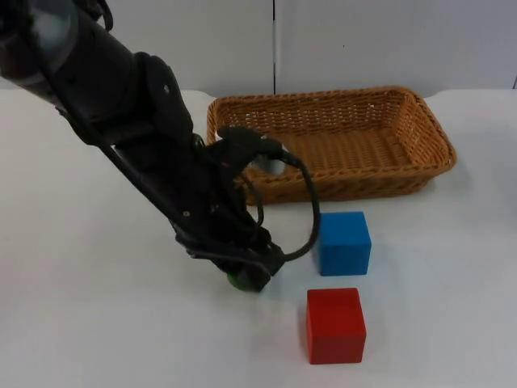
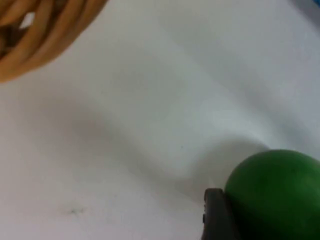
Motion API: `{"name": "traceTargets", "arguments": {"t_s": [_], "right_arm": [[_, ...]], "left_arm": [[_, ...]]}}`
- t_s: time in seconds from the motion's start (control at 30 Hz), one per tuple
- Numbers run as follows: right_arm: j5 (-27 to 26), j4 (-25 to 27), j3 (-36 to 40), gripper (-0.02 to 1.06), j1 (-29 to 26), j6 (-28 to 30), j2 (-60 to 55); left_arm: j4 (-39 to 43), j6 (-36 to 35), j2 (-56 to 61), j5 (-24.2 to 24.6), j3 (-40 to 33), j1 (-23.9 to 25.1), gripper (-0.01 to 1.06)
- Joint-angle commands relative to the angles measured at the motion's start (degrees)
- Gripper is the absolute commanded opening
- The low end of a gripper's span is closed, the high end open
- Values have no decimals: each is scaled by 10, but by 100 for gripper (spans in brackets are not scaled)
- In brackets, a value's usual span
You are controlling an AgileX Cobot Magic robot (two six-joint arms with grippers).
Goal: Place all geometric objects except the red cube into the basket.
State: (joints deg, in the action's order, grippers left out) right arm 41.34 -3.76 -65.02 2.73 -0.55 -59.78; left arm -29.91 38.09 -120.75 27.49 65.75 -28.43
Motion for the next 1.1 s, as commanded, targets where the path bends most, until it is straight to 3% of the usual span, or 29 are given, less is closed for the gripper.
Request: {"name": "traceTargets", "arguments": {"t_s": [0.0,0.03,0.3,0.43,0.5,0.53,0.57,0.63,0.67,0.97,1.07], "right_arm": [[-10,-8,-6,105,-2,1,7],[-11,-9,-6,105,-2,1,7],[-12,-21,-6,105,-2,1,7],[-16,-21,-6,105,-2,1,7],[-22,-21,-6,105,-2,1,7],[-25,-21,-6,105,-2,1,7],[-25,-21,-6,105,-2,1,7],[-26,-21,-6,105,-2,1,7],[-26,-21,-6,105,-2,1,7],[-30,-21,-6,105,-2,1,7],[-31,-21,-6,105,-2,1,7]], "left_arm": [[13,-22,1,-2,2,-2,13],[15,-32,1,-5,2,-2,0],[15,-45,49,-26,2,-2,1],[16,-45,102,-64,5,-2,1],[16,-44,136,-113,14,-2,1],[16,-43,154,-177,19,-2,1],[16,-43,154,-177,19,-2,1],[2,-43,163,-244,31,-2,1],[-4,-43,163,-254,44,-2,1],[-20,-82,70,-159,200,-2,1],[-20,-83,23,-147,250,-2,1]]}}
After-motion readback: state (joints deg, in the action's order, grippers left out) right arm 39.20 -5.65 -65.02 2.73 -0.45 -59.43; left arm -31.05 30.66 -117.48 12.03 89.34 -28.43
